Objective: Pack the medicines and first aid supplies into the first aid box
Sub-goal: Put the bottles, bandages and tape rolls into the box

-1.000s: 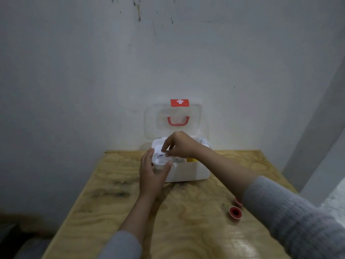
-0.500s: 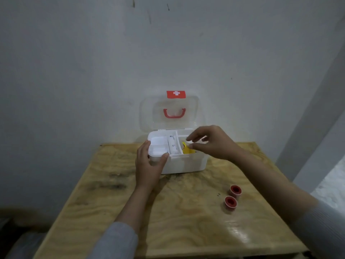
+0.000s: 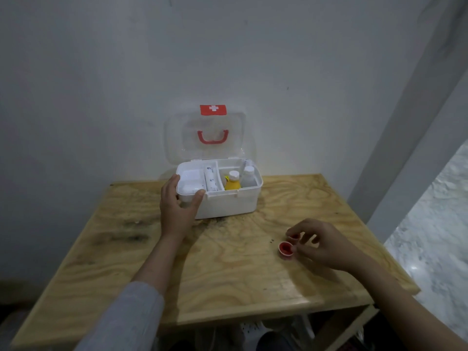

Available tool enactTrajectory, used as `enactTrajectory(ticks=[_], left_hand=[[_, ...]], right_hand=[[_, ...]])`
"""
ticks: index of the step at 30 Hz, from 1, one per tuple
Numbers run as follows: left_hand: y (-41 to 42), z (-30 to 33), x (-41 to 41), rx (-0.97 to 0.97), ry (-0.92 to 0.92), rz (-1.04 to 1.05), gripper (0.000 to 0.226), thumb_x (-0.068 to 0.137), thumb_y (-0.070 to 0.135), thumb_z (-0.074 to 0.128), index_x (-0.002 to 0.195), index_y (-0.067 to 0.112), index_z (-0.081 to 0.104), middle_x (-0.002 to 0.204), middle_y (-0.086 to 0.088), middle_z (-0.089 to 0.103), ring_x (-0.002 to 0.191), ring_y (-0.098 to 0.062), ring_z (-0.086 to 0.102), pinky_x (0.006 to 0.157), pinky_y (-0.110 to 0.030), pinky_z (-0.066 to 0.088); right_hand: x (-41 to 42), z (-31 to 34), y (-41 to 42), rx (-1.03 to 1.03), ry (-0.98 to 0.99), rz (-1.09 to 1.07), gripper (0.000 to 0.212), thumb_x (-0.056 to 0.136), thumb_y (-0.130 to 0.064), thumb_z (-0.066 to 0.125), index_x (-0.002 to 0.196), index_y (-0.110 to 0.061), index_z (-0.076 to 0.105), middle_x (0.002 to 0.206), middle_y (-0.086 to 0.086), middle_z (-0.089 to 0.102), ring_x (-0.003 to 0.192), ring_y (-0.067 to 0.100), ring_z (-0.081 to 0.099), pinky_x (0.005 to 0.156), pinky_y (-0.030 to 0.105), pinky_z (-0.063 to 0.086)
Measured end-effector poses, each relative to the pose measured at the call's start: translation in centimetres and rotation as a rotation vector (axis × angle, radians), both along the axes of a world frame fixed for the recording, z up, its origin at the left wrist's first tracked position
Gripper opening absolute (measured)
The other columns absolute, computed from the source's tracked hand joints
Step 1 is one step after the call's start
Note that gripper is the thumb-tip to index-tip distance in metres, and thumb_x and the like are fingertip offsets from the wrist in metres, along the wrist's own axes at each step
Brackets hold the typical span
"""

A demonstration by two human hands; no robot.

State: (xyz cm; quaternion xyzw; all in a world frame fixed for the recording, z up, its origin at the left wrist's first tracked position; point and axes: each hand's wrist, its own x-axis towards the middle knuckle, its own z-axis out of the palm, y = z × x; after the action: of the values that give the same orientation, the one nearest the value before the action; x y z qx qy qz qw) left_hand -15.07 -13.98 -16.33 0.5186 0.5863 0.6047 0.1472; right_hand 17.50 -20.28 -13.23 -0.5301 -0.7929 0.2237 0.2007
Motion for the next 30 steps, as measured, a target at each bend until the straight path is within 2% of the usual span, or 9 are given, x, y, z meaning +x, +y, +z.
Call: enactTrajectory(ticks=[7, 11, 15, 24, 30], left_hand=[[0.0, 0.1, 0.1, 0.001, -0.008, -0.008, 0.066, 0.079, 0.03, 0.072, 0.137, 0.013, 0.044, 0.143, -0.004, 0.041, 0.127, -0.013, 0.042, 0.097, -0.024, 0.038], [-0.1, 0.2, 0.1, -0.006, 0.003, -0.002, 0.067, 0.08, 0.03, 0.071, 0.138, 0.013, 0.043, 0.143, -0.004, 0.04, 0.125, -0.008, 0.04, 0.098, -0.023, 0.036], [-0.1, 0.1, 0.0, -0.006, 0.021, 0.002, 0.066, 0.081, 0.03, 0.071, 0.138, 0.013, 0.043, 0.144, -0.004, 0.04, 0.13, -0.015, 0.04, 0.098, -0.023, 0.036], [-0.2, 0.1, 0.1, -0.01, 0.008, 0.0, 0.065, 0.082, 0.032, 0.07, 0.138, 0.016, 0.042, 0.145, -0.003, 0.039, 0.129, -0.012, 0.039, 0.098, -0.023, 0.036], [-0.3, 0.3, 0.1, -0.009, -0.02, -0.012, 0.066, 0.081, 0.03, 0.071, 0.139, 0.015, 0.042, 0.144, -0.002, 0.039, 0.125, -0.007, 0.038, 0.095, -0.021, 0.035]], right_hand=[[0.0, -2.1, -0.4, 0.034, 0.074, -0.032, 0.022, 0.075, -0.03, 0.075, 0.087, -0.046, 0.067, 0.099, -0.015, 0.06, 0.083, 0.005, 0.06, 0.073, 0.019, 0.051], [-0.3, -2.5, -0.7, 0.058, 0.098, -0.066, 0.017, 0.075, -0.027, 0.075, 0.087, -0.038, 0.072, 0.099, -0.014, 0.059, 0.087, 0.002, 0.059, 0.073, 0.013, 0.047], [-0.2, -2.4, -0.7, 0.029, 0.106, -0.046, 0.022, 0.069, -0.028, 0.08, 0.089, -0.036, 0.073, 0.099, -0.011, 0.059, 0.087, 0.002, 0.057, 0.07, 0.008, 0.042], [-0.9, -2.4, -0.5, 0.046, 0.099, -0.053, 0.016, 0.07, -0.024, 0.079, 0.082, -0.03, 0.073, 0.096, -0.008, 0.057, 0.086, 0.0, 0.056, 0.071, 0.011, 0.045], [-2.0, -0.3, 0.2, 0.103, 0.212, -0.06, 0.017, 0.071, -0.018, 0.079, 0.082, -0.029, 0.072, 0.095, -0.003, 0.059, 0.083, 0.003, 0.061, 0.076, 0.012, 0.049]])
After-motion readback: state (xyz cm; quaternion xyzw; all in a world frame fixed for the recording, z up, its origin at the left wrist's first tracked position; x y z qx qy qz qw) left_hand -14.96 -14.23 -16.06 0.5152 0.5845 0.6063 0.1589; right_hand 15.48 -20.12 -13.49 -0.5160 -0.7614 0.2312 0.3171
